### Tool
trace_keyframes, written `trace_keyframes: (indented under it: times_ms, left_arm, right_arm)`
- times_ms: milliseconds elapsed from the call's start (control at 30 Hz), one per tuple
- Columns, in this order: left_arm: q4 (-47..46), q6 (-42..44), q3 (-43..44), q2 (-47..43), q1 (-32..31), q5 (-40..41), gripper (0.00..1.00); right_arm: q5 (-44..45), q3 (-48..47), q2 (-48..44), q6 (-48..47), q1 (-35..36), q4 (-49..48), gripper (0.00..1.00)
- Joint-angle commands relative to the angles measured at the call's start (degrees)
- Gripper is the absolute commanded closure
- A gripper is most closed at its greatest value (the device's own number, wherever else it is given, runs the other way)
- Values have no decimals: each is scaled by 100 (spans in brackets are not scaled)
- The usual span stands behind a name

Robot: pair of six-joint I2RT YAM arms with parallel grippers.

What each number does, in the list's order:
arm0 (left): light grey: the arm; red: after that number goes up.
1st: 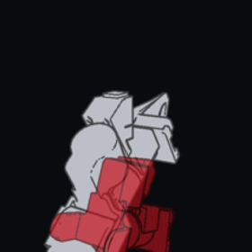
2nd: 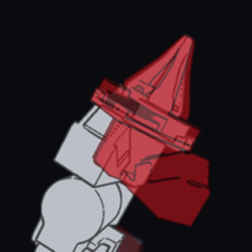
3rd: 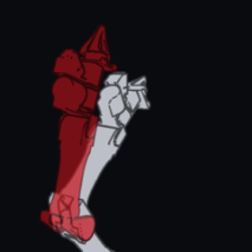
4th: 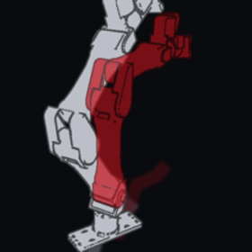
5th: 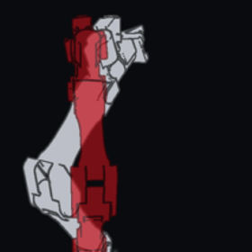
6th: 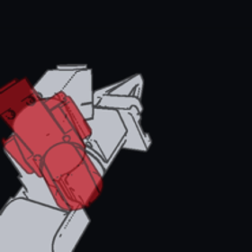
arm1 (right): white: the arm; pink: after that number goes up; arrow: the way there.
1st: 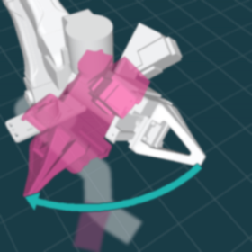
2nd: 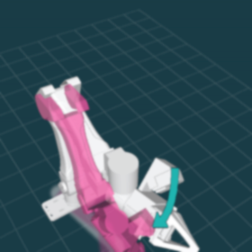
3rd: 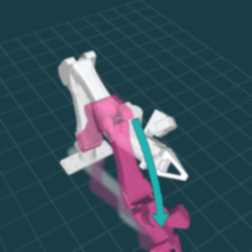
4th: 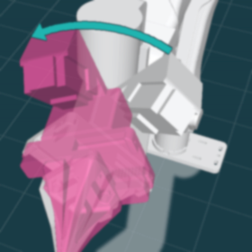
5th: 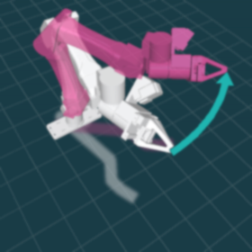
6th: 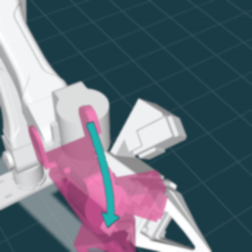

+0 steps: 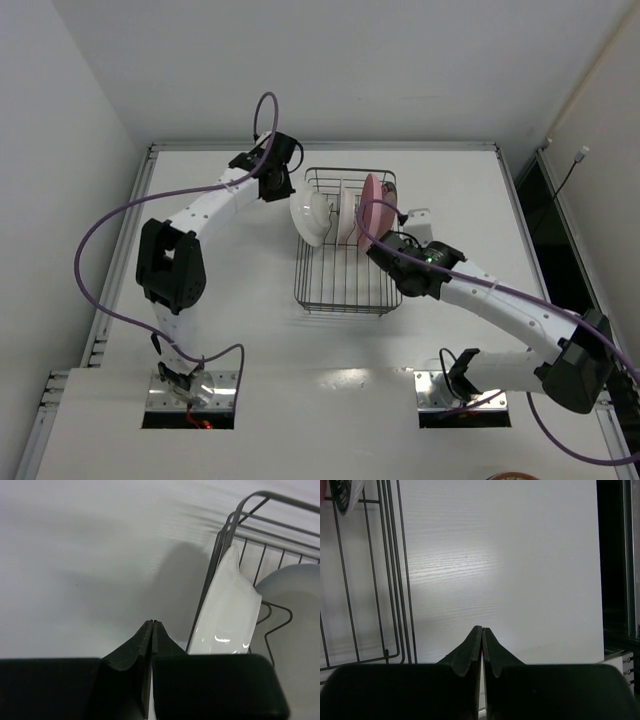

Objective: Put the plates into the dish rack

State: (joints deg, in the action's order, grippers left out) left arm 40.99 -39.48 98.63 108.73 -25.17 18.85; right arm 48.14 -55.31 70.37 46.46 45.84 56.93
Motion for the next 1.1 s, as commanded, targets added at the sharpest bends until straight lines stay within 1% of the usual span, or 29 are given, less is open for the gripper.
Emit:
trace_keyframes:
  times_ms: [0,167,333,433,533,567,700,867,1067]
  left_arm:
    - [-284,90,-106,131,56,-487,100]
    - [-698,204,-177,131,-75,-1067,100]
    - [-751,266,25,184,-322,-1191,100]
    - [-751,319,279,184,-523,-1191,100]
    - [-751,371,507,184,-594,-1191,100]
    - [-698,441,700,184,-655,-1243,100]
    - [-558,512,1105,517,-770,-1436,100]
    - [-346,512,1229,597,-770,-1252,100]
    - [101,512,1334,597,-770,-743,90]
  right_arm:
    - [73,134,108,21,-32,-164,100]
    - [-172,134,249,21,-32,-295,100]
    - [-761,319,180,-356,-84,-796,100]
    - [-955,485,57,-505,-146,-1007,100]
    - [-1096,538,56,-506,-208,-1061,100]
    - [-1096,539,56,-506,-208,-1061,100]
    - [-1149,539,56,-559,-260,-1114,100]
    - [-1149,539,-6,-559,-260,-1114,100]
    - [-1087,486,-128,-612,-260,-999,100]
